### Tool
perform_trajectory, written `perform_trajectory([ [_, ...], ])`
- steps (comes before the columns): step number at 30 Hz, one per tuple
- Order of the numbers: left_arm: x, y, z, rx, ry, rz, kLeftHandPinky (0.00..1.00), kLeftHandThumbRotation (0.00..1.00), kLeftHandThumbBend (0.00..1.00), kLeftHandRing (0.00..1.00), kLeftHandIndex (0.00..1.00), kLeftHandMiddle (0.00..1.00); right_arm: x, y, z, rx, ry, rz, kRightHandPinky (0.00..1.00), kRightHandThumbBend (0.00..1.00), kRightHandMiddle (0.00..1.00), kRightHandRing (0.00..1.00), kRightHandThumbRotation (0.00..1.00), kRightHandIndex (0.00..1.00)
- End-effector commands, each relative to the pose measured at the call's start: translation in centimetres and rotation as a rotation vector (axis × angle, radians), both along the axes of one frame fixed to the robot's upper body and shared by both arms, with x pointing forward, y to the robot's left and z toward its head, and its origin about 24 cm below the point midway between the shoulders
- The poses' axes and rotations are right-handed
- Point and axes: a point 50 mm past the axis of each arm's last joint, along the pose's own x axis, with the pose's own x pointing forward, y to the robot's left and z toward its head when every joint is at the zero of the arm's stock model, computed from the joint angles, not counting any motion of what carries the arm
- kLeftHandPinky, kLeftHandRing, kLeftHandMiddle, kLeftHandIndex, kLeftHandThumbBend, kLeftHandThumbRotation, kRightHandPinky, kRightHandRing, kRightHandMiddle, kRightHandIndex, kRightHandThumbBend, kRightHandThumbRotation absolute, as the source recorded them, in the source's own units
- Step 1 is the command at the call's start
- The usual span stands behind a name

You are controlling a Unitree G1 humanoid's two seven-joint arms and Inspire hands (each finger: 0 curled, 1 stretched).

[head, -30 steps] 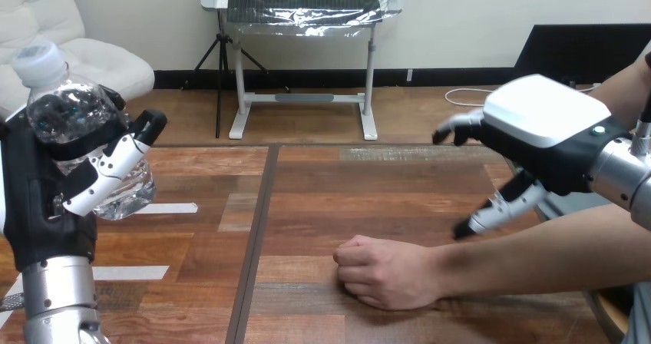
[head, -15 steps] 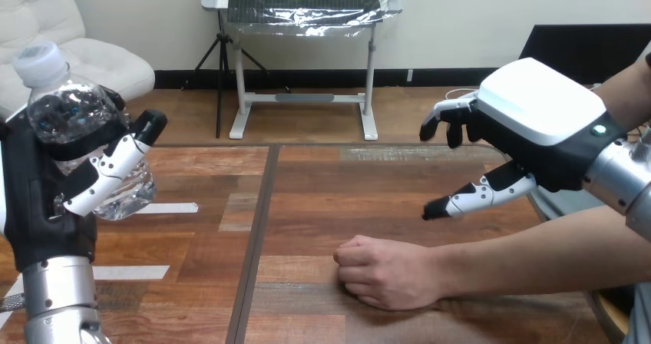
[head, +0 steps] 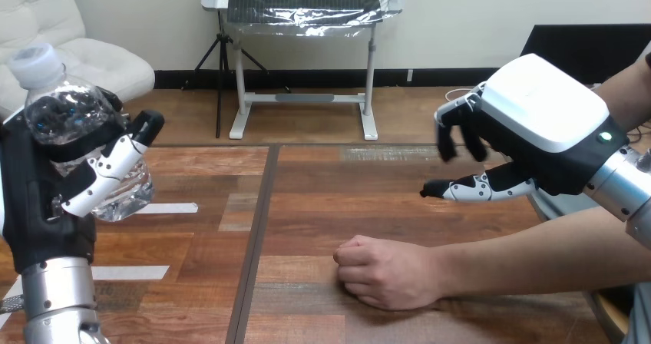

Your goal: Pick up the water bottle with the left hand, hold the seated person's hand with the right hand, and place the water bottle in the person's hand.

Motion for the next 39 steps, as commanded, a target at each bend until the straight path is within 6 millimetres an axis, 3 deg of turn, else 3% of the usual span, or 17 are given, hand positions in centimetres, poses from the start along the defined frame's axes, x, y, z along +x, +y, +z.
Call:
perform_trajectory([
  [1,0.5,-0.72,2.12,0.02,-0.096,-0.028,0.21,0.0,0.51,0.26,0.38,0.32,0.38,-0.02,1.73,0.033,-0.079,-0.008,0.07,0.74,0.19,0.13,0.58,0.2],
  [3,0.51,-0.71,2.11,0.025,-0.099,-0.031,0.21,0.0,0.51,0.26,0.38,0.32,0.34,0.02,1.76,0.013,-0.068,-0.013,0.12,0.83,0.24,0.18,0.65,0.27],
  [9,0.51,-0.72,2.08,0.023,-0.098,-0.029,0.21,0.0,0.51,0.26,0.38,0.32,0.26,0.17,1.87,-0.039,-0.028,-0.013,0.28,0.95,0.42,0.36,0.75,0.46],
  [11,0.51,-0.74,2.09,0.023,-0.099,-0.029,0.21,0.0,0.51,0.26,0.38,0.32,0.26,0.23,1.89,-0.051,-0.004,-0.018,0.34,0.97,0.5,0.44,0.77,0.53],
  [12,0.52,-0.75,2.09,0.02,-0.1,-0.031,0.21,0.0,0.51,0.26,0.38,0.32,0.27,0.25,1.9,-0.053,0.008,-0.022,0.43,0.98,0.58,0.53,0.78,0.6],
  [21,0.52,-0.73,2.06,0.021,-0.1,-0.036,0.2,0.0,0.49,0.26,0.38,0.32,0.33,0.32,1.83,-0.07,0.088,-0.048,0.71,1.0,0.79,0.76,0.76,0.8],
  [39,0.47,-0.69,2.08,0.014,-0.099,-0.03,0.21,0.0,0.5,0.26,0.38,0.32,0.35,0.29,1.52,-0.098,0.186,-0.074,0.82,1.0,0.9,0.88,0.74,0.9],
])
